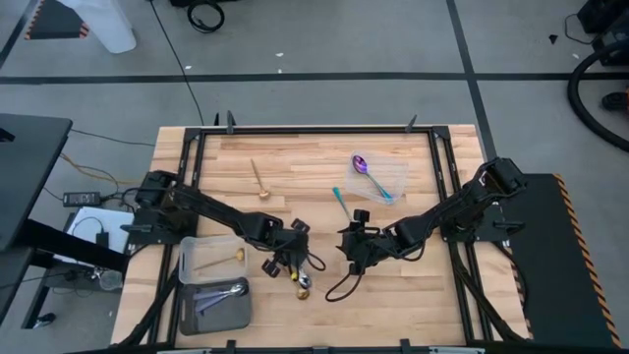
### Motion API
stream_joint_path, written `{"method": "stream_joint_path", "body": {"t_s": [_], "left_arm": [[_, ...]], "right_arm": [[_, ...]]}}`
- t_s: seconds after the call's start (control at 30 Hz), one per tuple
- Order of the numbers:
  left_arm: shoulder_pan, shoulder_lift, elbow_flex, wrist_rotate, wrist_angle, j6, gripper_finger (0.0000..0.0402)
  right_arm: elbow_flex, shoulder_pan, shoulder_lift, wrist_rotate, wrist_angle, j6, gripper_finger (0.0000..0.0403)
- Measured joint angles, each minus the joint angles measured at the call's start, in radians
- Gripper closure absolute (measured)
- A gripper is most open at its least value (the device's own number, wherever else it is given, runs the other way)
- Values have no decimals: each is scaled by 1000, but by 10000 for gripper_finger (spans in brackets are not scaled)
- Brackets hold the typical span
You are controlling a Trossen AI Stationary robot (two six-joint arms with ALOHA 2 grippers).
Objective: Sort silverware by color (type)
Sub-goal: Put the purple spoon into the black bin
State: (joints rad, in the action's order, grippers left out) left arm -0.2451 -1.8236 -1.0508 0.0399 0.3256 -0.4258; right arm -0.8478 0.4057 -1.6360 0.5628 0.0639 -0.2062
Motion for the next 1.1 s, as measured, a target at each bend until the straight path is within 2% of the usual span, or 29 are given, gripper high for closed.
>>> {"method": "stream_joint_path", "body": {"t_s": [0.2,0.33,0.93,1.1], "left_arm": [[-3,67,-2,-4,8,24,279],[-7,76,-2,-83,26,35,279],[-6,-36,-6,-101,43,95,279],[-6,-38,-7,-103,64,111,299]], "right_arm": [[0,0,0,-6,-3,0,195],[0,0,0,-6,-9,14,195],[0,-2,0,-8,-38,64,195],[0,-3,0,-9,-43,77,195]]}}
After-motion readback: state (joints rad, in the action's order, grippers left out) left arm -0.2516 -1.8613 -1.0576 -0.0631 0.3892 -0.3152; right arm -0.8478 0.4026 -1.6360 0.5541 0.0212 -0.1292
